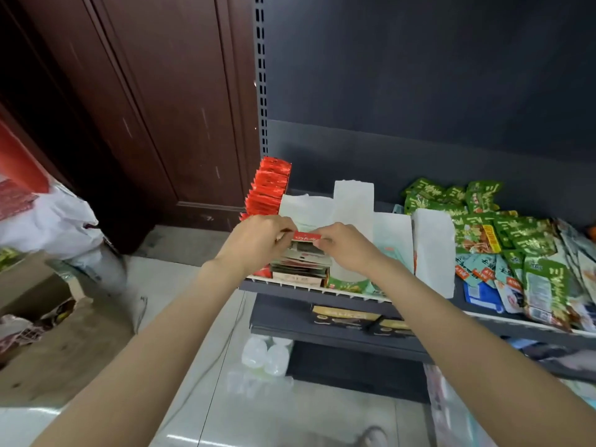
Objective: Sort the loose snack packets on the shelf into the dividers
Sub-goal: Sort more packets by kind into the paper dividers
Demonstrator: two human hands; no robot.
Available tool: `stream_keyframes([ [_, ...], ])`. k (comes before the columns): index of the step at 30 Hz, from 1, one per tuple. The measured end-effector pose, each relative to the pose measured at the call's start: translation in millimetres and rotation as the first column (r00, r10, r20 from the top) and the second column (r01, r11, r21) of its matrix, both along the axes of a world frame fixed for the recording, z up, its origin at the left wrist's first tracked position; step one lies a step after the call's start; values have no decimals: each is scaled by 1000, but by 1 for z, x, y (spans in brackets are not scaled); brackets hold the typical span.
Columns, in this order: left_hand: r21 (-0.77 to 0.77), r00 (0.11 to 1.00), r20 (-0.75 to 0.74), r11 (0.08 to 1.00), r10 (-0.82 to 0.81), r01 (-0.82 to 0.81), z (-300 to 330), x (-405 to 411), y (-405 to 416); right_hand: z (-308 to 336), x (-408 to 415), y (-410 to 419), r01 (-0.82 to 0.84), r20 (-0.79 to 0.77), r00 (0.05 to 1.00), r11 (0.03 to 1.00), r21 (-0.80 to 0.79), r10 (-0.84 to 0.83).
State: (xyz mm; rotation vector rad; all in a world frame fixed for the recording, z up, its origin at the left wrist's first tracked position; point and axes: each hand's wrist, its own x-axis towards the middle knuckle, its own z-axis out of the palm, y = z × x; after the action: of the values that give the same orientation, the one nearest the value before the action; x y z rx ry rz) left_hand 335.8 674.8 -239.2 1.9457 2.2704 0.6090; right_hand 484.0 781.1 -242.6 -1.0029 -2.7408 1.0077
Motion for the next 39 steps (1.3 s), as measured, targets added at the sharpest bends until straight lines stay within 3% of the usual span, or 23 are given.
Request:
stream_keyframes([
  [3, -57, 997, -32, 996, -73, 71, 0, 10, 5, -1, 9, 7, -33, 22, 999, 999, -32, 33],
  [7, -60, 999, 27, 997, -44, 45, 2, 26, 13, 1, 34, 18, 5, -37, 999, 994, -110, -9],
  [12, 26, 994, 106, 999, 15, -18, 8, 87, 61, 2, 96, 54, 222, -226, 946, 972, -78, -234],
  [19, -10, 886, 397, 964, -239, 265, -5, 231, 182, -14, 236, 134, 565, -347, 748, 817, -115, -566],
  [23, -124, 890, 420, 960, -178, 250, -37, 308, 253, -36, 325, 187, 700, -231, 682, 711, -67, -693],
  [28, -335, 962, 228, 916, -148, 220, -70, 373, 307, -65, 407, 244, 775, -29, 632, 632, 4, -775],
  [32, -433, 983, 109, 883, -149, 182, -92, 397, 329, -85, 440, 274, 795, 159, 606, 601, -86, -779],
  [36, -546, 988, 88, 823, -129, 156, -104, 407, 337, -96, 446, 286, 760, 296, 625, 649, -23, -722],
  [39, -564, 991, 97, 815, -95, 133, -106, 411, 340, -93, 439, 279, 678, 191, 707, 729, 88, -681],
])
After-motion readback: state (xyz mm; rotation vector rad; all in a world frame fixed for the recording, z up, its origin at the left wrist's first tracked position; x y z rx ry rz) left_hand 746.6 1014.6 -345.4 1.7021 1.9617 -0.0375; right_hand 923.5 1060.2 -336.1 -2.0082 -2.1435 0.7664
